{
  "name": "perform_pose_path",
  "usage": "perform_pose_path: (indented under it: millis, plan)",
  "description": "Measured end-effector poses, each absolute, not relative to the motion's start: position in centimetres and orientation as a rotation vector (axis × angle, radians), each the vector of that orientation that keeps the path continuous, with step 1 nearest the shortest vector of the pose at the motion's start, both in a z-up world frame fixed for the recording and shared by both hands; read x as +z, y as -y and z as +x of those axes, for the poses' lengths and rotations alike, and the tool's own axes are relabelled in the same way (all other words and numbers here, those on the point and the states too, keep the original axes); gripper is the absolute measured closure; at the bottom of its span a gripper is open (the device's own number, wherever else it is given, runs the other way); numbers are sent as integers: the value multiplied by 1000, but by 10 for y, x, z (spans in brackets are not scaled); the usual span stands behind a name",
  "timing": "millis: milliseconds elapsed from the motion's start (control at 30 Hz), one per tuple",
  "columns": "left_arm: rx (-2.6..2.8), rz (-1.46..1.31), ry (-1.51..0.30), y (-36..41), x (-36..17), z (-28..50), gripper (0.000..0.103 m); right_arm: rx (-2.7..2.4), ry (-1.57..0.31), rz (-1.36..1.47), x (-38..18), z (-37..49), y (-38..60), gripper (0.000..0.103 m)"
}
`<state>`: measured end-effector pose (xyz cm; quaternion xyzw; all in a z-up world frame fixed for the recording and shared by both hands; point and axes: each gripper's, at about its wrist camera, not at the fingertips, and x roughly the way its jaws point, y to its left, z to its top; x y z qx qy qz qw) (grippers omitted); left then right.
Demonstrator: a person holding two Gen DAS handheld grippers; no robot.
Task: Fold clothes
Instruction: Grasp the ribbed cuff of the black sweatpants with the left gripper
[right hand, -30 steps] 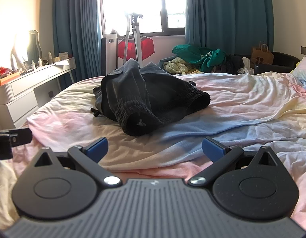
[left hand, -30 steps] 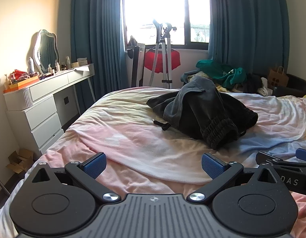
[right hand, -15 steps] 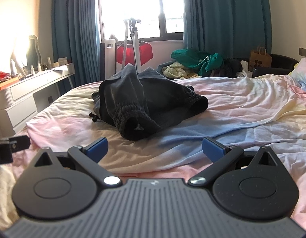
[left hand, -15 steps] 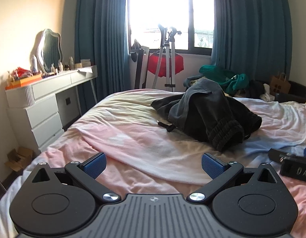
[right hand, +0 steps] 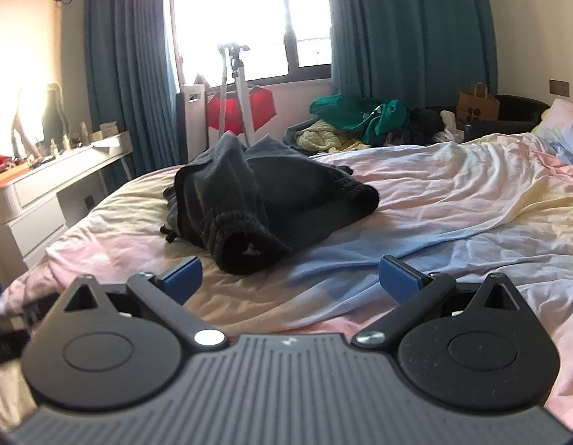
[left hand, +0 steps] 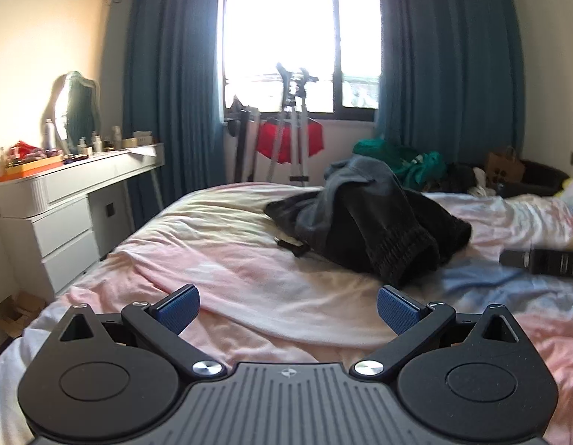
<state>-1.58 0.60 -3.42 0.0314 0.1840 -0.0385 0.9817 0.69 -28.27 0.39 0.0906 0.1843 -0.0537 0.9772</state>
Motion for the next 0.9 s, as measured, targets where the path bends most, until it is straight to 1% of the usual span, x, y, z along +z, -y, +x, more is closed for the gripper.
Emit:
perform_pose_path:
  millis: [133, 267, 367, 500, 767, 833, 900]
  plan:
    - [-99, 119, -400, 5, -55, -16, 3, -116, -384, 265, 7, 5, 297, 0]
    - [-103, 108, -439, 12, -70, -9, 4, -131, -403, 302, 7, 4, 310, 0]
    - [-93, 156, -428, 22, -76, 2, 4, -148, -398, 325, 7, 3, 319, 0]
    - [-90, 268, -413, 48, -81, 29, 5, -169, -389, 367, 4, 5, 334, 0]
    - [-117, 357, -332, 115, -93, 104, 5, -230, -416, 548, -21, 17, 375, 0]
    - [-109, 376, -319, 129, -98, 123, 6, -232, -403, 592, -26, 18, 383, 0]
    - [-53, 428, -290, 142, -105, 143, 13, -237, -393, 601, -30, 20, 386, 0]
